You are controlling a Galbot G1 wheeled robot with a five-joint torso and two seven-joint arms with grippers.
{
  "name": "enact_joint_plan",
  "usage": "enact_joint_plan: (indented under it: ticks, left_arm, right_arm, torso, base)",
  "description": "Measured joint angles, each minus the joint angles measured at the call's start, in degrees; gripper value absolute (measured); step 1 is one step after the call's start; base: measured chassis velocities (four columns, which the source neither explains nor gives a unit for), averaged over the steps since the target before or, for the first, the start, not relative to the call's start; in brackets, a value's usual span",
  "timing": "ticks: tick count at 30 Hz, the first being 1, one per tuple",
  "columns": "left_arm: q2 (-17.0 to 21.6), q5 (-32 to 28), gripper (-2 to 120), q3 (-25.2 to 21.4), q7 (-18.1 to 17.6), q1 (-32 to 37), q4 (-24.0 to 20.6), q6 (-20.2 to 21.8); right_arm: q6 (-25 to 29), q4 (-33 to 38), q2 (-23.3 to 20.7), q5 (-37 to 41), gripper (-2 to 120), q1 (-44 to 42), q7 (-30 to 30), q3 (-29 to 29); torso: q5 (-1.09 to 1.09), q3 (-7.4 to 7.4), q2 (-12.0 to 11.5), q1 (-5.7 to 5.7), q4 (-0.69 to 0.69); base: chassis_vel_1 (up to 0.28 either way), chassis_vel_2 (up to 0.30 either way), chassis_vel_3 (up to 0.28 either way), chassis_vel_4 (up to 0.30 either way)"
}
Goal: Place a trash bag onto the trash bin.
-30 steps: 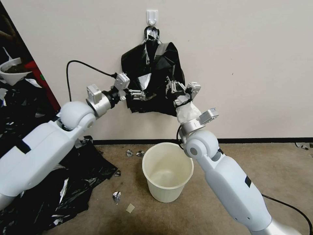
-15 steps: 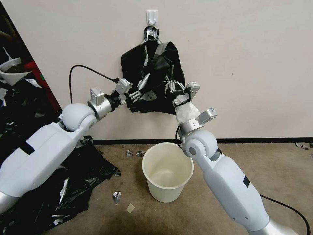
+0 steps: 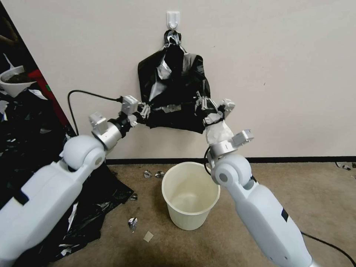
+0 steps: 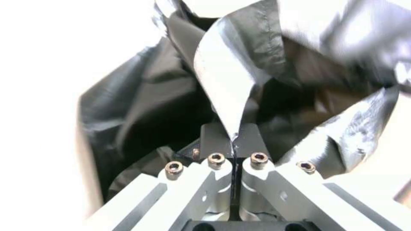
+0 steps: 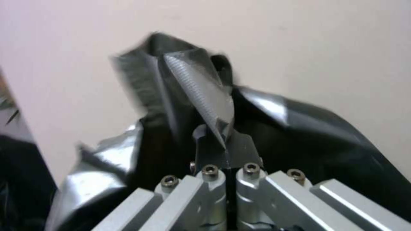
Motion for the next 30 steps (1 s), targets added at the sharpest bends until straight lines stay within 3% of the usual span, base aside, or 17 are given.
enact_joint_plan:
  ticks: [8, 17, 23, 30]
  left_arm:
    - [-8.47, 3.39, 0, -8.81, -3.49, 18.12, -9.21, -4.94]
    - [-10.71, 1.51, 0, -10.28, -1.32, 24.43, -17.18, -6.68]
    - [-11.53, 0.07, 0, -9.02, -1.29, 24.46, -18.69, -4.88]
    - [-16.57, 0.01, 0, -4.85, -1.34, 24.68, -15.52, -2.30]
  right_arm:
    - [-0.07, 9.95, 2.95, -1.07, 0, -13.50, 3.70, 1.83]
    - [-0.69, 19.20, 2.75, -5.27, 0, -22.36, 1.55, 4.36]
    - [-1.57, 22.51, 1.35, -6.16, 0, -25.85, 1.19, 6.20]
    - [-1.53, 21.52, 0.51, -9.08, 0, -28.22, 2.37, 7.78]
  torso:
    - [-0.01, 0.00, 0.00, 0.00, 0.00]
    - [0.00, -0.01, 0.01, 0.00, -0.01]
    - [0.00, -0.01, 0.01, 0.00, -0.01]
    - [0.00, 0.00, 0.01, 0.00, -0.01]
  base:
    - [0.000, 0.000, 0.000, 0.000]
    - [0.000, 0.000, 0.000, 0.000]
    - [0.000, 0.000, 0.000, 0.000]
    - [0.000, 0.000, 0.000, 0.000]
